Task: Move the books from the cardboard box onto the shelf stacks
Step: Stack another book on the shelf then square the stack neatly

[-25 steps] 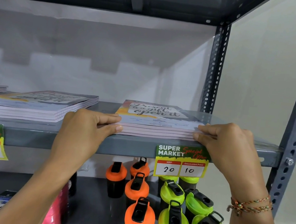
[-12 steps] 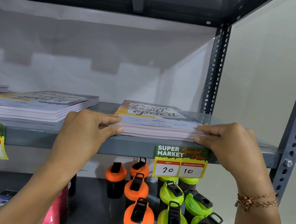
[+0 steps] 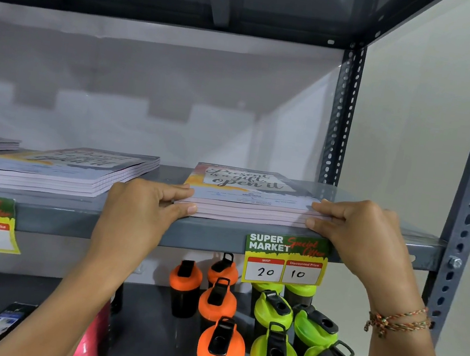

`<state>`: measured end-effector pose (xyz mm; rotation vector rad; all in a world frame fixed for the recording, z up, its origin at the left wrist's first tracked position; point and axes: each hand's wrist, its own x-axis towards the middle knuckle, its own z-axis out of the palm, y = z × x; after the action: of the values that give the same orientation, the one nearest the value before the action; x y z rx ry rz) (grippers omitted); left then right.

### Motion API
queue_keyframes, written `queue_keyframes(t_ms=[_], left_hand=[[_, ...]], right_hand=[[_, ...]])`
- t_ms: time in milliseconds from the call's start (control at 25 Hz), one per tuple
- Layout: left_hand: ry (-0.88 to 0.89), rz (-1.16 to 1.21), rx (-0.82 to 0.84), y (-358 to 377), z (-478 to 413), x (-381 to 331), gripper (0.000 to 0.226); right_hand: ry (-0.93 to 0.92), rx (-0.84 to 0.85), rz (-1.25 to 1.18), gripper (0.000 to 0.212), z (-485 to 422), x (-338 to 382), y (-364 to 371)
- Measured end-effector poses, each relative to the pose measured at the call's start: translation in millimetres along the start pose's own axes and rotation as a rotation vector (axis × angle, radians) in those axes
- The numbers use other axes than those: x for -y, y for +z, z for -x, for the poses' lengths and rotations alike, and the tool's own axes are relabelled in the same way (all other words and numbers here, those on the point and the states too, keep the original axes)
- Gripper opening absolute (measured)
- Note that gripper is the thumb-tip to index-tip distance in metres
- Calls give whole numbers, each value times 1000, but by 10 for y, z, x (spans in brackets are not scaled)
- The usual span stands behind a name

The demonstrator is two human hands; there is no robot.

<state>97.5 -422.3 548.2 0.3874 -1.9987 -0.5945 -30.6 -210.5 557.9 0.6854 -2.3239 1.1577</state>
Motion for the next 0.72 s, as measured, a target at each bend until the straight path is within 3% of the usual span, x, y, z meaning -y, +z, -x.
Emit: queue_keyframes(t_ms=[240,400,560,720], left_hand=[[19,6,31,-20,-5,20,29],[99,-111,38,-41,-29,14,33],[347,-308,240,95,-78,-142,44],[375,-270,348,157,-200,-129,41]], right_hand=[[-3,7,16,34,20,19,-23],[-85,0,134,42,16,81,13],[-369,132,230,48,-36,218,168],[-345,145,133,39,-45,204,209]])
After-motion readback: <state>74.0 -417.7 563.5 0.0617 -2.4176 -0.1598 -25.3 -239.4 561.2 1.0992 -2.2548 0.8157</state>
